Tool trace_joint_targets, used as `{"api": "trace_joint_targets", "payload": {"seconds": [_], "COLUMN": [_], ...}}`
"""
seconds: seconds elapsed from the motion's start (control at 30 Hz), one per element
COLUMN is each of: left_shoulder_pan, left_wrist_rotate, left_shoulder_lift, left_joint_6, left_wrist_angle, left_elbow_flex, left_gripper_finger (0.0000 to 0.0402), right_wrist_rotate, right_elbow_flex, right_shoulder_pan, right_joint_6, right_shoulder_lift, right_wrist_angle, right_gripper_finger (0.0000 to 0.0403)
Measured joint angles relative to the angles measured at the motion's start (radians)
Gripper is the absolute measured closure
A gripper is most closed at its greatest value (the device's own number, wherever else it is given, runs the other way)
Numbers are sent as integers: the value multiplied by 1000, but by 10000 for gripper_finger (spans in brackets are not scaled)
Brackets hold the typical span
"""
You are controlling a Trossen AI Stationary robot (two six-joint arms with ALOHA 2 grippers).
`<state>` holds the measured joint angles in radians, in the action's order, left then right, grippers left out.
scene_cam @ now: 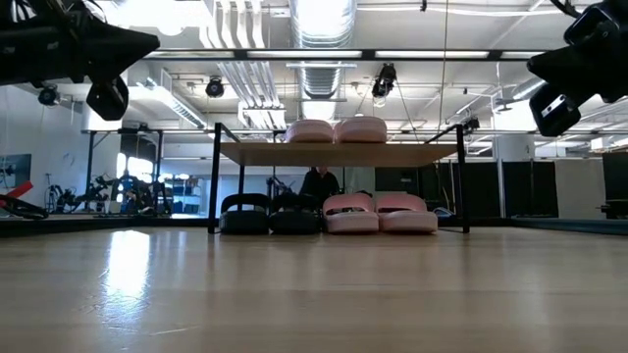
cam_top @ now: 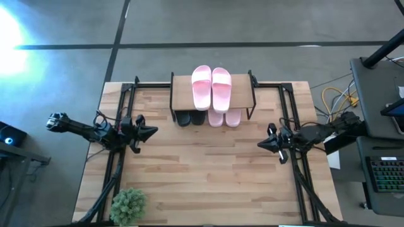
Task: Pick and place slides into the shelf
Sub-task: Return to Home Position
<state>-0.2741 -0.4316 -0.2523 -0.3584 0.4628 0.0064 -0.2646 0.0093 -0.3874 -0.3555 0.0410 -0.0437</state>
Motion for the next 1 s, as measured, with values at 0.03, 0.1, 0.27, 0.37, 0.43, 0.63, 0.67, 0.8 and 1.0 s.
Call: {"api": "trace_joint_targets", "payload": {"seconds": [0.03,0.1,0.27,0.37,0.43,0.63,0.67,0.8,1.0], "left_shoulder_pan": [0,0,0,0,0,0,0,0,0], "left_wrist_rotate": [0,0,0,0,0,1,1,1,1], "left_shoulder_lift": [-2,-2,-6,-11,-13,-24,-26,-33,-35], "left_joint_6": [0,0,0,0,0,0,0,0,0], "left_wrist_angle": [0,-2,-1,-2,0,-1,-1,-1,0], "left_elbow_flex": [0,0,0,0,-1,-1,-1,-1,-2], "left_gripper_finger": [401,401,401,402,401,402,401,402,402], "right_wrist_rotate": [0,1,2,2,2,2,2,2,2], "right_elbow_flex": [0,0,0,0,0,0,0,0,0], "right_shoulder_pan": [0,0,0,0,0,0,0,0,0], "right_joint_6": [1,0,0,0,0,0,0,0,0], "right_shoulder_lift": [0,1,1,1,1,1,1,1,1], "right_wrist_angle": [0,0,1,1,1,1,1,1,2], "right_gripper_finger": [394,394,394,394,394,394,394,394,394]}}
